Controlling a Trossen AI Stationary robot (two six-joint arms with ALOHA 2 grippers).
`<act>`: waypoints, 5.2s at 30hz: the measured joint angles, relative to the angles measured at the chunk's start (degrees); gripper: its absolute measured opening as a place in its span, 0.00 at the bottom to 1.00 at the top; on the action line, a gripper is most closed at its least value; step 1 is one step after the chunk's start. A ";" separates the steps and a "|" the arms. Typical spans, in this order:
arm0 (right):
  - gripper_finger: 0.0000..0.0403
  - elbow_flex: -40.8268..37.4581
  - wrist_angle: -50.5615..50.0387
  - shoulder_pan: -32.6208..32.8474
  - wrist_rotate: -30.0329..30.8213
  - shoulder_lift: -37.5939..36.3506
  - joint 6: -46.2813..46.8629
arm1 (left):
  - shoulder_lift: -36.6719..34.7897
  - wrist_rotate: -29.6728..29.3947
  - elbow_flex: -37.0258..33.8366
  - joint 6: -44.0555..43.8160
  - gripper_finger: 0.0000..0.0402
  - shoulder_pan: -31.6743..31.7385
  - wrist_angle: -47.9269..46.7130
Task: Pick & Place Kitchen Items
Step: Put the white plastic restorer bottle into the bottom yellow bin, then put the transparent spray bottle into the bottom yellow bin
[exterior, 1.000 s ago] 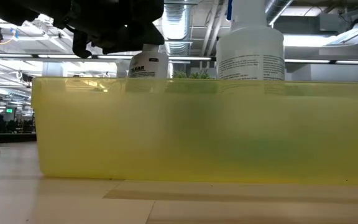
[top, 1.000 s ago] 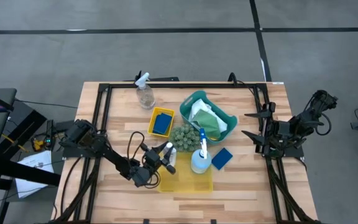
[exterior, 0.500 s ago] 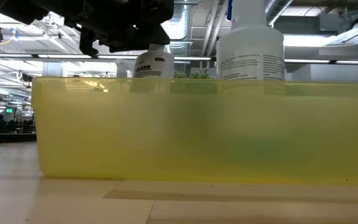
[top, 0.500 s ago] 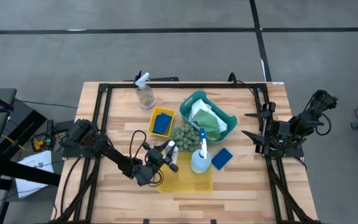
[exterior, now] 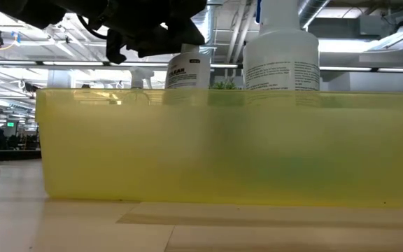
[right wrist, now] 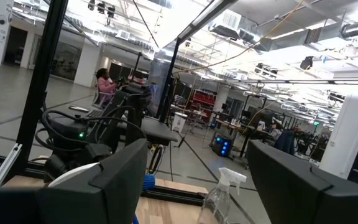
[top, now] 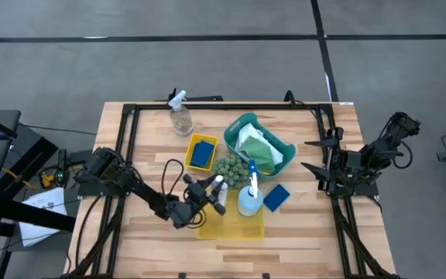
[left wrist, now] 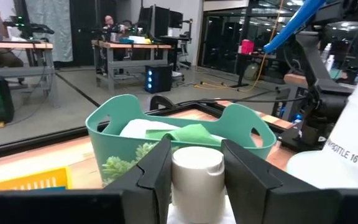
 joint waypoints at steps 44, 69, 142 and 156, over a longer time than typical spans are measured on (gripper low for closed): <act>0.67 -0.02 -0.21 0.00 -0.11 0.00 0.02 | 7.58 19.52 -0.07 20.51 0.28 0.55 23.69; 0.67 -0.02 -0.55 0.00 -0.11 0.00 0.02 | 10.61 20.95 -0.98 23.76 0.37 0.28 29.88; 0.67 -0.02 -0.50 0.02 -0.09 0.00 0.02 | -57.44 27.49 -44.92 2.93 0.62 -2.33 -9.67; 0.67 -0.02 -0.48 0.02 -0.02 0.00 0.00 | -52.28 18.10 -44.92 -1.25 0.62 1.02 -9.62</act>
